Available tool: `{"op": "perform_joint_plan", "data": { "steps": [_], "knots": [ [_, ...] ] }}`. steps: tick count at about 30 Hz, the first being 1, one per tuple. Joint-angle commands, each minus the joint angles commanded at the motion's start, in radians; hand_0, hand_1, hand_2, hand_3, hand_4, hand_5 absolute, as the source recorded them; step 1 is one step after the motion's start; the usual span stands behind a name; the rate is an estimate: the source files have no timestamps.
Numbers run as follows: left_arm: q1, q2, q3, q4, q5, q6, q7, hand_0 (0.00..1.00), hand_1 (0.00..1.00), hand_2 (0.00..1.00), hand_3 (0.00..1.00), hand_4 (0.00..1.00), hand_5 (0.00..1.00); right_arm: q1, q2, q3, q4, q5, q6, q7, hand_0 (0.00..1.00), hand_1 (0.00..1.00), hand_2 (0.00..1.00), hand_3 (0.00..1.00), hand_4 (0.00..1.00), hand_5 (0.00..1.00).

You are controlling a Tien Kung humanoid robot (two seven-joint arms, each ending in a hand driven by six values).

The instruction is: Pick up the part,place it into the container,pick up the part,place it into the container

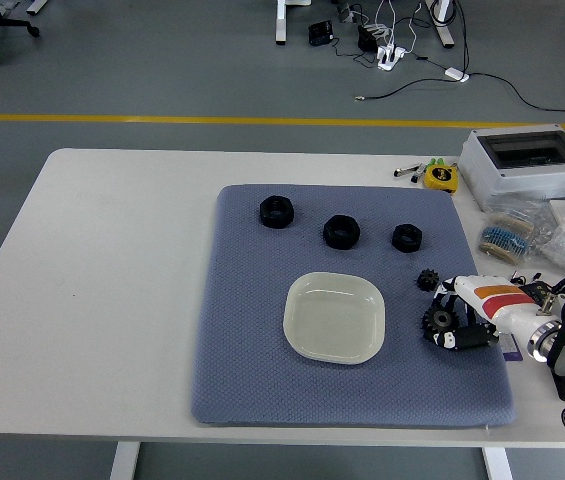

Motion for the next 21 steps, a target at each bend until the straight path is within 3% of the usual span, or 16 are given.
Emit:
{"op": "perform_joint_plan", "data": {
  "steps": [12, 21],
  "knots": [
    [0.004, 0.0, -0.003, 0.0, 0.003, 0.0, 0.002, 0.703, 0.65, 0.665, 0.582, 0.673, 0.631, 0.0, -0.001, -0.01, 0.076, -0.001, -0.025, 0.0, 0.097, 0.212, 0.34, 0.499, 0.717, 0.212],
    [0.01, 0.002, -0.008, 0.0, 0.012, -0.002, 0.004, 0.703, 0.65, 0.666, 0.581, 0.673, 0.629, 0.064, 0.013, -0.071, 0.14, 0.037, -0.041, 0.001, 0.095, 0.211, 0.339, 0.498, 0.721, 0.215]
  ]
}}
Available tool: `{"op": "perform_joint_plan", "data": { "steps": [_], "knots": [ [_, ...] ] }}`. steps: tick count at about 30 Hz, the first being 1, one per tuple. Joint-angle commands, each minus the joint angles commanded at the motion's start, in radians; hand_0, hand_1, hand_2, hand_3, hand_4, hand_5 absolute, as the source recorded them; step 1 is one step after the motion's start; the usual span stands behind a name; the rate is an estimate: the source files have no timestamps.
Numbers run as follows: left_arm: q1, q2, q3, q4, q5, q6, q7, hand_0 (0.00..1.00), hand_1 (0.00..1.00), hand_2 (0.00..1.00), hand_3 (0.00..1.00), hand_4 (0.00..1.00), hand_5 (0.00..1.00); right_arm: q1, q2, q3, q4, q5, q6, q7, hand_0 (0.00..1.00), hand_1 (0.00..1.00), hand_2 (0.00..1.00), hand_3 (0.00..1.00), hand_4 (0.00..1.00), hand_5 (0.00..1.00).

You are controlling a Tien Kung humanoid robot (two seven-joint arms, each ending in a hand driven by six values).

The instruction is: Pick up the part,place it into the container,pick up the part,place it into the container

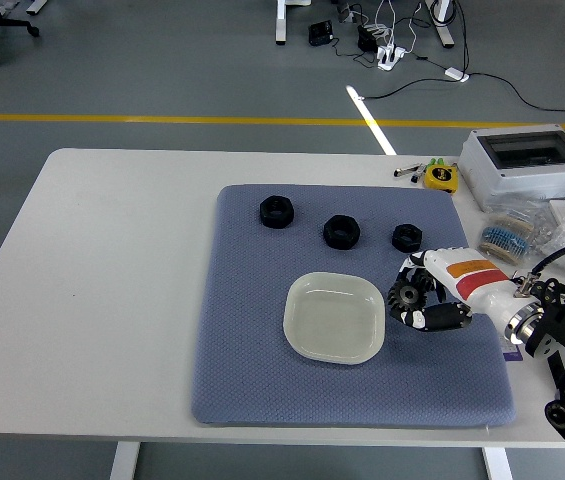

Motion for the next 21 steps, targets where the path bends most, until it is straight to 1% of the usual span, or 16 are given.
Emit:
{"op": "perform_joint_plan", "data": {
  "steps": [10, 14, 17, 18, 21],
  "knots": [
    [0.002, 0.004, -0.001, 0.001, -0.002, 0.001, -0.001, 0.703, 0.649, 0.665, 0.581, 0.672, 0.628, 0.145, 0.008, -0.163, -0.02, 0.057, 0.008, -0.007, 0.099, 0.214, 0.339, 0.501, 0.72, 0.219],
    [0.003, 0.005, -0.004, 0.001, 0.0, 0.001, 0.001, 0.703, 0.649, 0.665, 0.581, 0.672, 0.629, 0.201, 0.032, -0.246, -0.05, 0.083, 0.011, -0.009, 0.099, 0.218, 0.34, 0.502, 0.717, 0.225],
    [0.001, 0.006, 0.001, 0.001, -0.004, 0.0, 0.0, 0.703, 0.649, 0.665, 0.581, 0.672, 0.629, 0.236, 0.058, -0.295, -0.092, 0.095, 0.026, -0.022, 0.099, 0.218, 0.34, 0.502, 0.717, 0.225],
    [0.0, 0.007, 0.001, 0.001, -0.005, 0.0, 0.0, 0.703, 0.649, 0.664, 0.581, 0.673, 0.63, 0.242, 0.062, -0.303, -0.1, 0.096, 0.027, -0.025, 0.143, 0.288, 0.421, 0.51, 0.703, 0.321],
    [0.001, 0.007, 0.004, 0.001, -0.009, 0.001, -0.001, 0.703, 0.649, 0.664, 0.581, 0.673, 0.63, 0.265, 0.08, -0.338, -0.141, 0.094, 0.026, -0.031, 0.143, 0.288, 0.421, 0.51, 0.703, 0.321]
  ]
}}
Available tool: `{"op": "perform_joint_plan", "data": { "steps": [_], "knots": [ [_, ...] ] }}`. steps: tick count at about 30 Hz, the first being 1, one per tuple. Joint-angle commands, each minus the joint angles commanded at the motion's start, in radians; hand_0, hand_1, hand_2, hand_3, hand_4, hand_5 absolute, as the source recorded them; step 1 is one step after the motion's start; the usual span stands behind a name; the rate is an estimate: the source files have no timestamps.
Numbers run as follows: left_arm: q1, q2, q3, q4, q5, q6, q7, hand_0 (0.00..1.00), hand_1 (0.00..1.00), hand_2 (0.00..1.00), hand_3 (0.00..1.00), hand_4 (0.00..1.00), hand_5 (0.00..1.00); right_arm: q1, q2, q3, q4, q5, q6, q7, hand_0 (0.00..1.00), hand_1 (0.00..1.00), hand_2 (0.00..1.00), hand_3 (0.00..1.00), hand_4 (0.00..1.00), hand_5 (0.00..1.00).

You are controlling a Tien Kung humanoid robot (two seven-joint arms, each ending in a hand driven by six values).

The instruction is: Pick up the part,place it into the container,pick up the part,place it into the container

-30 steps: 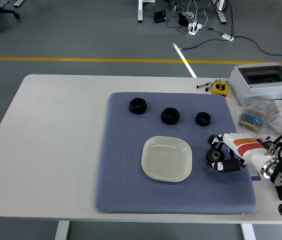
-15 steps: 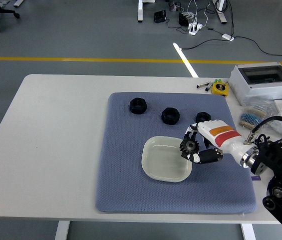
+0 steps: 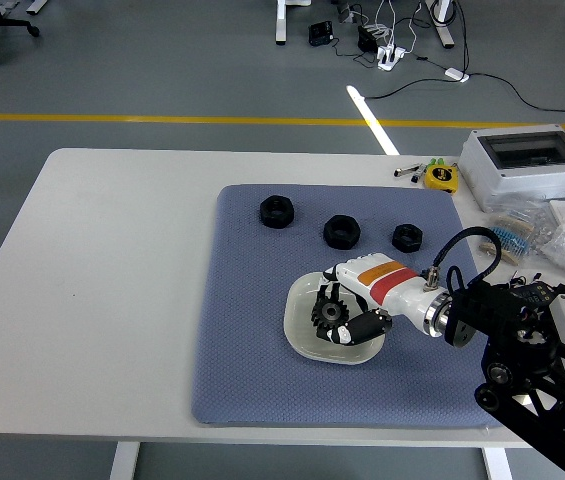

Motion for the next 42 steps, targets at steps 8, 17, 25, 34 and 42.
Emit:
{"op": "perform_joint_plan", "data": {
  "steps": [8, 17, 25, 34, 42],
  "knots": [
    [0.003, 0.002, -0.001, 0.0, -0.002, 0.001, 0.001, 0.703, 0.649, 0.664, 0.582, 0.673, 0.631, 0.028, 0.029, -0.024, -0.07, -0.01, 0.044, -0.01, 0.185, 0.367, 0.497, 0.543, 0.873, 0.401],
    [0.003, 0.001, -0.004, 0.0, 0.004, -0.001, 0.003, 0.704, 0.649, 0.665, 0.581, 0.671, 0.627, 0.026, 0.027, -0.012, -0.072, -0.033, 0.053, 0.007, 0.256, 0.461, 0.723, 0.883, 0.998, 0.452],
    [0.002, 0.0, -0.001, -0.001, -0.001, 0.0, 0.001, 0.703, 0.649, 0.665, 0.581, 0.672, 0.627, 0.014, 0.01, 0.049, -0.04, -0.011, -0.015, 0.019, 0.261, 0.464, 0.733, 0.886, 0.998, 0.451],
    [0.0, 0.0, -0.002, -0.001, 0.003, -0.002, 0.003, 0.704, 0.649, 0.664, 0.581, 0.671, 0.627, 0.033, -0.018, 0.126, -0.082, -0.031, -0.101, 0.014, 0.241, 0.411, 0.667, 0.792, 0.998, 0.436],
    [0.001, 0.0, -0.001, -0.002, -0.001, -0.002, 0.002, 0.703, 0.653, 0.664, 0.581, 0.671, 0.627, 0.055, -0.053, 0.132, -0.187, -0.045, -0.107, 0.01, 0.234, 0.406, 0.656, 0.656, 0.978, 0.429]
  ]
}}
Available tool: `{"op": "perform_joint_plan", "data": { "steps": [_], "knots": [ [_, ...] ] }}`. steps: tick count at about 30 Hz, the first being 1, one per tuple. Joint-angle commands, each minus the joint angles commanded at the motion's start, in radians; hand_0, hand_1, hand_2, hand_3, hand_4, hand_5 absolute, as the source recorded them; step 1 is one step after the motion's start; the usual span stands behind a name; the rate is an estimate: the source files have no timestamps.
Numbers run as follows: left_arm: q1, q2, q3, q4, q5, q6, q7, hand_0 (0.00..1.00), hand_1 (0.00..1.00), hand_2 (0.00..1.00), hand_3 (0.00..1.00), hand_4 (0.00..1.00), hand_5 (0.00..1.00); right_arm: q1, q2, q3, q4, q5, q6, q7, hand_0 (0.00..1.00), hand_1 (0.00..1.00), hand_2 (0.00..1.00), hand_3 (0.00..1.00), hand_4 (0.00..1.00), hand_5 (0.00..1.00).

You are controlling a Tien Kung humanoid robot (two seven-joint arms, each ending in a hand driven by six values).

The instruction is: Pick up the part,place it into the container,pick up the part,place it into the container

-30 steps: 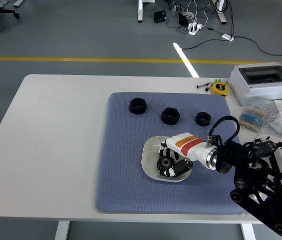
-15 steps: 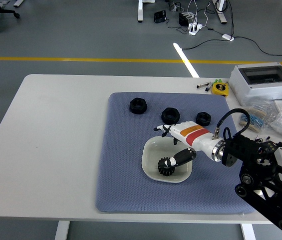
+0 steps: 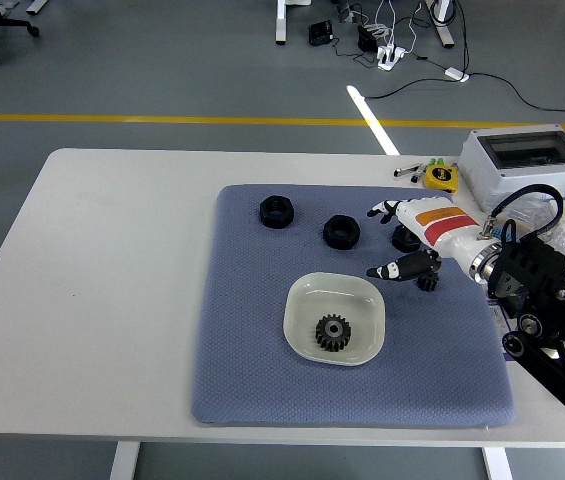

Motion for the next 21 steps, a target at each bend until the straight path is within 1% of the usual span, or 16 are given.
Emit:
{"op": "perform_joint_plan", "data": {
  "steps": [2, 3, 5, 8, 9, 10, 14, 15, 20, 21],
  "knots": [
    [0.0, 0.0, 0.001, 0.0, -0.002, 0.0, 0.0, 0.703, 0.653, 0.664, 0.581, 0.671, 0.627, 0.001, -0.008, -0.003, -0.029, -0.001, 0.004, -0.001, 0.234, 0.406, 0.656, 0.656, 0.978, 0.429],
    [0.0, -0.001, 0.002, 0.0, -0.003, 0.0, -0.001, 0.704, 0.653, 0.664, 0.581, 0.671, 0.627, 0.0, -0.01, -0.005, -0.039, 0.0, 0.005, -0.001, 0.264, 0.441, 0.655, 0.632, 0.965, 0.415],
    [0.001, -0.001, 0.002, 0.0, -0.003, 0.0, -0.001, 0.704, 0.653, 0.664, 0.581, 0.671, 0.627, -0.003, -0.015, -0.011, -0.065, 0.007, 0.006, 0.0, 0.264, 0.441, 0.655, 0.632, 0.965, 0.415],
    [0.003, -0.002, 0.002, -0.001, -0.004, 0.0, -0.001, 0.704, 0.653, 0.664, 0.581, 0.671, 0.627, -0.006, -0.018, -0.024, -0.095, 0.021, -0.002, 0.003, 0.264, 0.441, 0.655, 0.632, 0.965, 0.415],
    [0.003, -0.003, 0.002, -0.001, -0.003, 0.0, -0.001, 0.703, 0.653, 0.664, 0.58, 0.672, 0.626, -0.007, -0.019, -0.029, -0.104, 0.025, -0.005, 0.005, 0.267, 0.455, 0.648, 0.609, 0.954, 0.407],
    [0.004, -0.003, 0.002, -0.001, -0.003, 0.0, -0.001, 0.703, 0.653, 0.664, 0.58, 0.672, 0.626, -0.008, -0.019, -0.033, -0.112, 0.028, -0.009, 0.006, 0.267, 0.455, 0.648, 0.609, 0.954, 0.407],
    [0.004, -0.005, 0.002, -0.002, -0.001, -0.001, 0.0, 0.703, 0.653, 0.664, 0.58, 0.672, 0.626, -0.011, -0.015, -0.045, -0.151, 0.047, -0.037, 0.013, 0.267, 0.455, 0.648, 0.609, 0.954, 0.407],
    [0.004, -0.005, 0.001, -0.002, -0.001, -0.001, 0.0, 0.704, 0.652, 0.664, 0.58, 0.671, 0.627, -0.011, -0.014, -0.048, -0.16, 0.054, -0.044, 0.015, 0.254, 0.443, 0.622, 0.589, 0.944, 0.411],
    [0.007, -0.006, 0.002, -0.002, 0.0, -0.002, -0.001, 0.704, 0.652, 0.664, 0.58, 0.671, 0.627, -0.017, -0.008, -0.055, -0.211, 0.092, -0.088, 0.024, 0.254, 0.443, 0.622, 0.589, 0.944, 0.411],
    [0.007, -0.006, 0.001, -0.002, 0.0, -0.002, 0.0, 0.704, 0.652, 0.663, 0.58, 0.671, 0.626, -0.017, -0.008, -0.056, -0.218, 0.098, -0.094, 0.026, 0.235, 0.428, 0.582, 0.557, 0.924, 0.398]
  ]
}}
